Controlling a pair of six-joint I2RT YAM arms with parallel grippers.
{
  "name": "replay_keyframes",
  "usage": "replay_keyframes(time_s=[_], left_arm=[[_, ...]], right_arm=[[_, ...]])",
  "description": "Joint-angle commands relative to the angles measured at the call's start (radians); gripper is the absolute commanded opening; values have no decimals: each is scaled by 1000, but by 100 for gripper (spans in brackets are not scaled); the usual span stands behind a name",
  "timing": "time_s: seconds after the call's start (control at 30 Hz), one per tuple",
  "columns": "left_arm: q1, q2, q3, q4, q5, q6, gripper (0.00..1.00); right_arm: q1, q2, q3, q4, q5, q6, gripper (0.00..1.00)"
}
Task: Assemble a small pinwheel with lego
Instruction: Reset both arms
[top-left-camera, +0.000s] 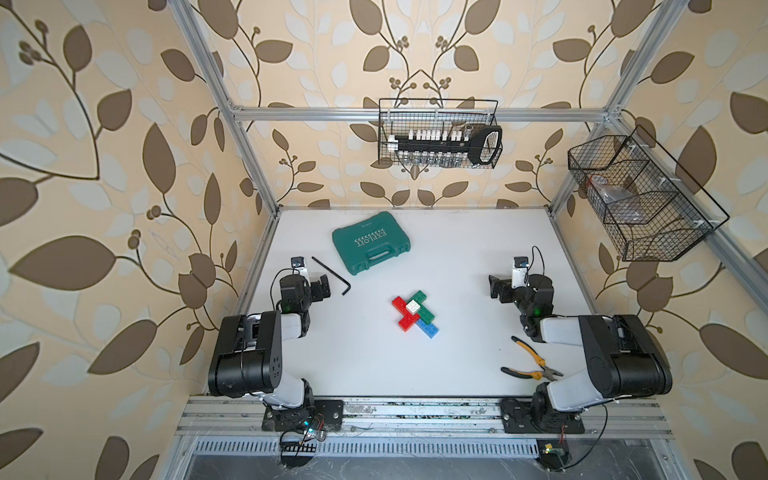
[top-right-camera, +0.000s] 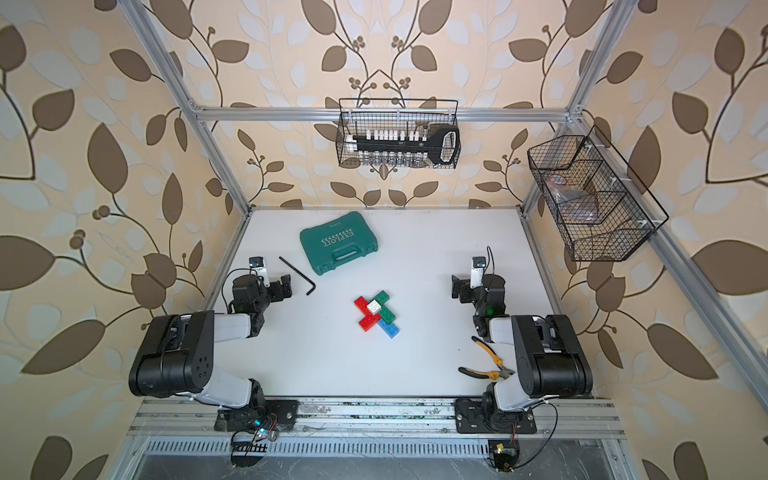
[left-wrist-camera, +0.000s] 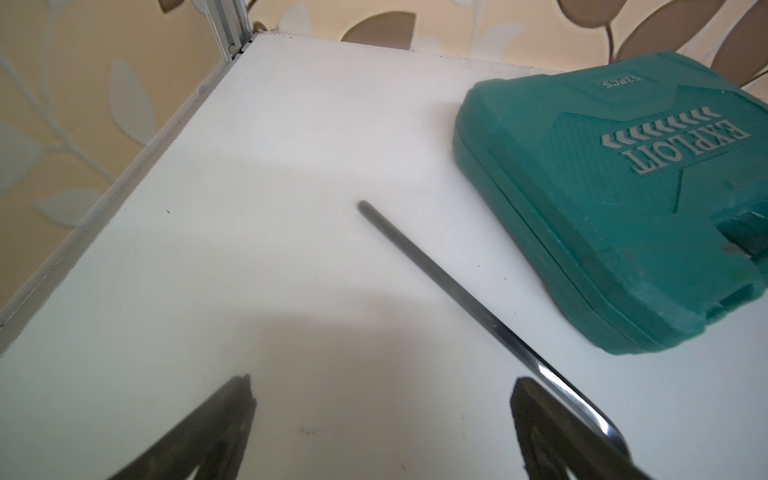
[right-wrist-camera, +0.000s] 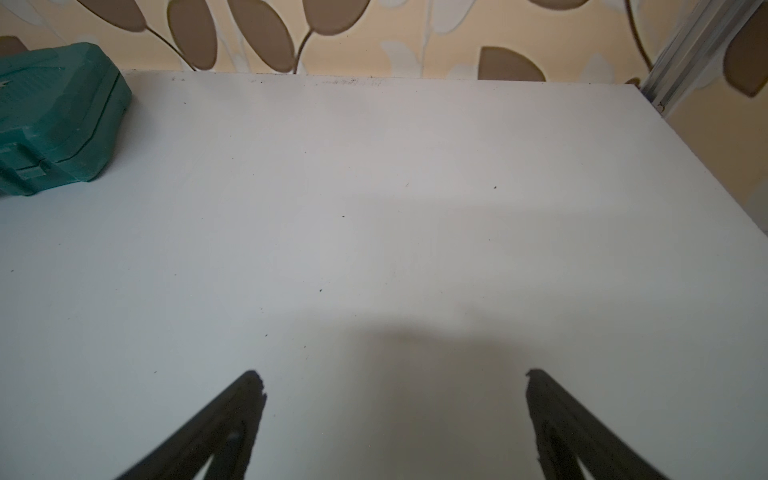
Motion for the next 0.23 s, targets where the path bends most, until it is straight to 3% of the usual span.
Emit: replay_keyframes(time_s=[0.0,0.2], left_arm=[[3,-12,3,6,25,-6,99],[3,-11,3,5,26,-6,99]], right_arm=[[7,-10,12,18,19,6,98],[7,-11,14,17,19,8,98]])
